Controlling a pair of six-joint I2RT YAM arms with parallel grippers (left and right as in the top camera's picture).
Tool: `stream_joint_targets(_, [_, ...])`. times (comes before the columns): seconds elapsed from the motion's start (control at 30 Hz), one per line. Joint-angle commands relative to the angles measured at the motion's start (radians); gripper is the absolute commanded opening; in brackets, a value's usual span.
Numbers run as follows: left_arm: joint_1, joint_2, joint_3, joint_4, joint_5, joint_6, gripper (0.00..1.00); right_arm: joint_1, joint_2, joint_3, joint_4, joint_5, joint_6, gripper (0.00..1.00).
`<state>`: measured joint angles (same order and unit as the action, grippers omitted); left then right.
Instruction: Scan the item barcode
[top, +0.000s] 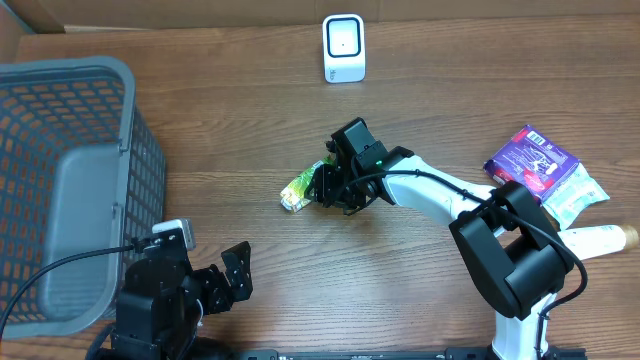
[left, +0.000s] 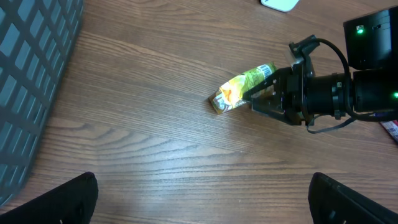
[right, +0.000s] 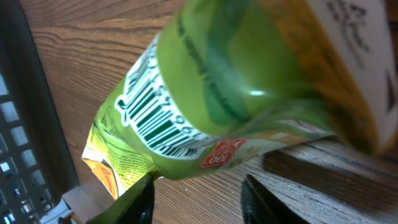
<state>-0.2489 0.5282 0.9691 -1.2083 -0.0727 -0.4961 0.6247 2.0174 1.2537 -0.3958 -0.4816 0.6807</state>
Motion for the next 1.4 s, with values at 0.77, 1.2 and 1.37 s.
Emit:
stream_joint_targets(0.77, [0.0, -0.006, 0.001, 0.001, -0.013, 0.002, 1.0, -0.022, -0.046, 0.011, 0.199, 0.178, -0.053, 0.04])
stream_joint_targets(1.2, [0.0, -0.006, 0.001, 0.001, -0.013, 0.002, 1.0, 0.106, -0.02, 0.013, 0.232, 0.192, -0.121, 0.04])
stream_joint_targets(1.37, [0.0, -0.006, 0.001, 0.001, -0.013, 0.002, 1.0, 0.098, -0.026, 0.068, 0.172, 0.123, -0.14, 0.47])
